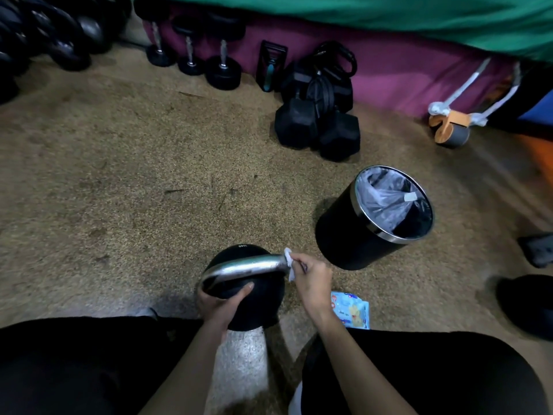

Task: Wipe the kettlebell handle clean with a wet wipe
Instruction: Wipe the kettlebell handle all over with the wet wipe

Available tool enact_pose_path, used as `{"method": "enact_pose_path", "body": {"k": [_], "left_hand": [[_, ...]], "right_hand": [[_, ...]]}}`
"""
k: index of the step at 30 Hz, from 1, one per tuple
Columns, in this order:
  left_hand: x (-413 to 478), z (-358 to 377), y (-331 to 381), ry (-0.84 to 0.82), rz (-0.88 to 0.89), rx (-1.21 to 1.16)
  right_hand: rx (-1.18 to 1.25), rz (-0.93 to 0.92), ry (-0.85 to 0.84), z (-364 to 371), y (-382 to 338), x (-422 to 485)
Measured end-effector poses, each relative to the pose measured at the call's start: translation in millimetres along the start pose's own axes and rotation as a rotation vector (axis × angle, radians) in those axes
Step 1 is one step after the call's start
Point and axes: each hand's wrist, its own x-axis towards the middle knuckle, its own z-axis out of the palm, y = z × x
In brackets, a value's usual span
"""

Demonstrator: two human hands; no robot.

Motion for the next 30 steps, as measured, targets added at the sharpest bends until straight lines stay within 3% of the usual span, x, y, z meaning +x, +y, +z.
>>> {"method": "enact_pose_path", "body": {"k": [7,14,20,25,30], "left_hand": [[-2,0,1,0.009,0.010,0.014],[0,0,1,0.017,0.014,-0.013],[4,0,-4,-0.027,-0.023,-0.021],[-6,-1,5,-0.027,-0.006,-0.009],[-7,0,5,0.027,-0.012,0.001]], "right_hand": [[0.039,0.148,0.066,9,9,8],[0.123,0.086,0.241,26,12,-17],[0.143,0.230,0.230,32,22,-2],[0.223,0.215,0.281,31,13,-2],[0.414,0.600,0.236,50,11,-15]]}}
